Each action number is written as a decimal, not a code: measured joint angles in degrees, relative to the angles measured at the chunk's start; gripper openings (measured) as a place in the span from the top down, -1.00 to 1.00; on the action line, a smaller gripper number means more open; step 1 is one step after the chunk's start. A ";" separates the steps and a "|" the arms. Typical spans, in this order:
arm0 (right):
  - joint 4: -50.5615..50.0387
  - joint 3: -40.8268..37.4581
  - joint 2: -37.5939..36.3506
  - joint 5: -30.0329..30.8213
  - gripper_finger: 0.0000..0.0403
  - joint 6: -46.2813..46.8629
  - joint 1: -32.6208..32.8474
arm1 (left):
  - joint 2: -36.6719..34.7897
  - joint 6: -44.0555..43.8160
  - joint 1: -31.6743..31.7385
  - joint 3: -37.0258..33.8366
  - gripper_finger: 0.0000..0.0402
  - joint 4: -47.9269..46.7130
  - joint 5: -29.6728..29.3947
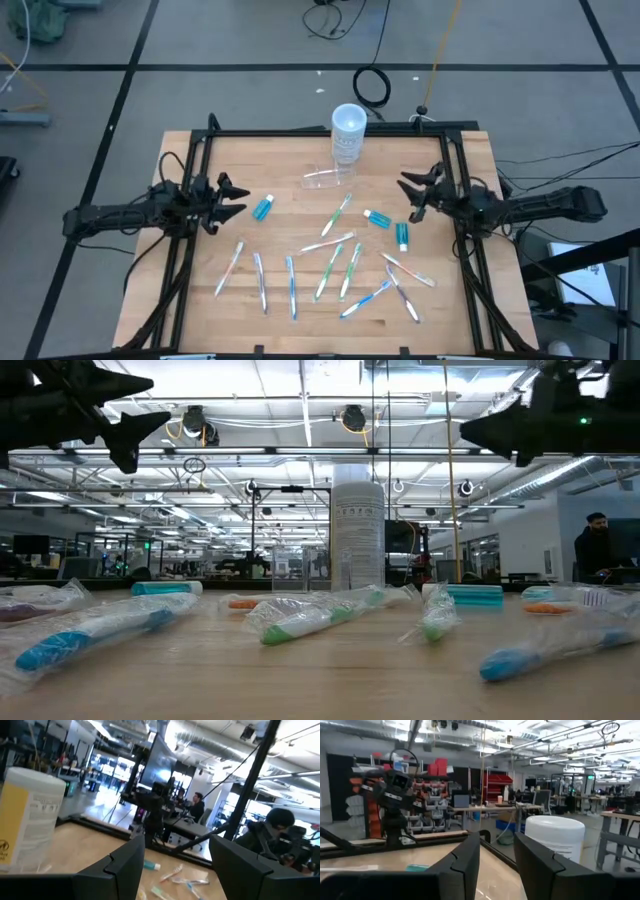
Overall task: Pick & Place toothbrushing station
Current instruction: Put the bottom left orange toothbrush into the transparent organizer, then put the top left blue mouthwash into the transparent organizer
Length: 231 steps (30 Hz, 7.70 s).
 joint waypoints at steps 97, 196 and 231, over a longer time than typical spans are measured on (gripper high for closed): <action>7.12 0.69 23.47 -0.07 0.45 3.34 -7.79 | 61.97 -53.12 -34.64 26.30 -0.14 -65.41 -2.78; 7.08 0.65 23.45 -0.05 0.45 0.49 -7.79 | 95.09 18.09 4.25 50.55 0.39 11.91 -55.29; 6.99 0.67 23.45 -0.05 0.45 0.61 -7.79 | 80.00 -3.91 5.58 50.59 0.12 -61.32 -20.47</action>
